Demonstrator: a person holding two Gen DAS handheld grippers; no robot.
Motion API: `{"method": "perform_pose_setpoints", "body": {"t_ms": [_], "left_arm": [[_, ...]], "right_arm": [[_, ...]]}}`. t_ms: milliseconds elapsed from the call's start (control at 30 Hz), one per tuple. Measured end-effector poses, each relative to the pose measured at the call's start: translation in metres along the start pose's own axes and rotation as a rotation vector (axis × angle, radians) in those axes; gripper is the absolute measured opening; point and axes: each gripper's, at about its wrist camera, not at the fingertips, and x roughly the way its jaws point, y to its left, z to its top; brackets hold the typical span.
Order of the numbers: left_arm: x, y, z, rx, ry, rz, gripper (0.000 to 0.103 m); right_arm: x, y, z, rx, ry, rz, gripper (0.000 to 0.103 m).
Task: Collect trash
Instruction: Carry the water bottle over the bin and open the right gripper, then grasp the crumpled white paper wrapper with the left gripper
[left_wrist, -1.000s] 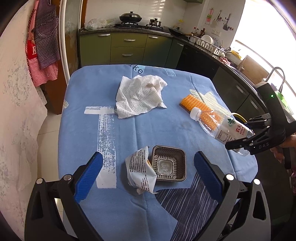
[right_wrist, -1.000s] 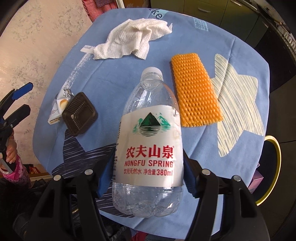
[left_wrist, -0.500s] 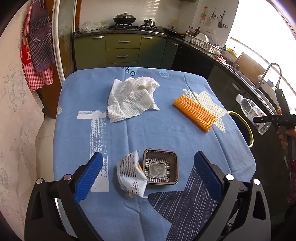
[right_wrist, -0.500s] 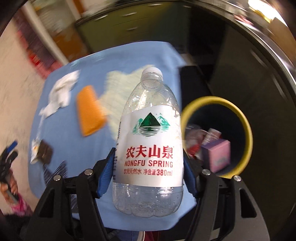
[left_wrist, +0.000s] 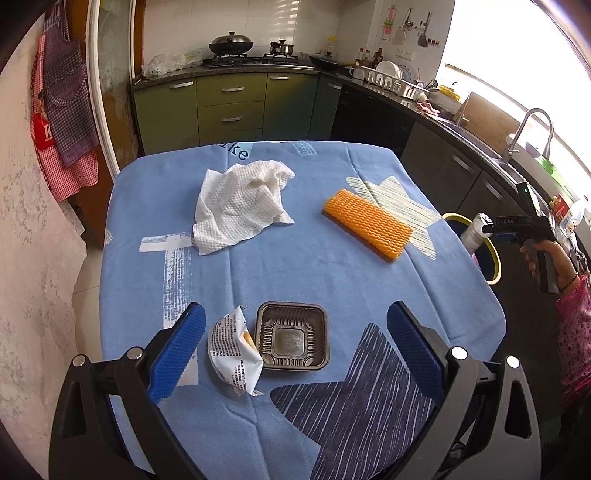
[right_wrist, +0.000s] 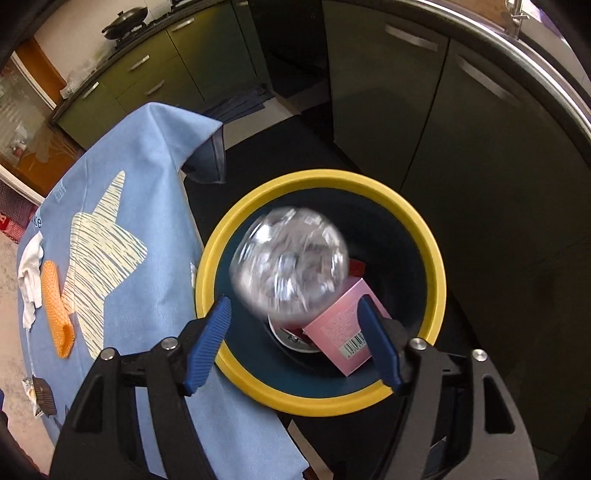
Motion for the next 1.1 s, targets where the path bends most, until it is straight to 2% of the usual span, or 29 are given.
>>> {"method": "perform_pose_setpoints", "body": {"t_ms": [67,167,333,633,1100], "left_arm": [[-0.002,0.0,0.003,0.005,-0.001,-0.001,0.097],[-0.007,0.005,0.009,0.001,-0.009,0.001,0.097],[-0.01,0.018,0.015,-0.008,-0.004,0.05,0.097],[0.031,0.037,-0.002,-0.052,0.13,0.041,0.097],[0.082,0.065,-0.014,-0.064,0.281,0.086,0.068]], "right_arm": [[-0.012,0.002,-0.01,-0.001,-0.032,0.044,0.067],[-0.032,0.002,-0.022,-0.024,-0.087,0.047,0.067],[-0.048,0.002,-0.034,-0.03,-0.117,0.087,0.068],[-0.061,0.016,-0.041,-0.081,-0.139,0.138,0.068],[-0.064,0.037,-0.049,-0.14,-0.131,0.142,0.068]]}}
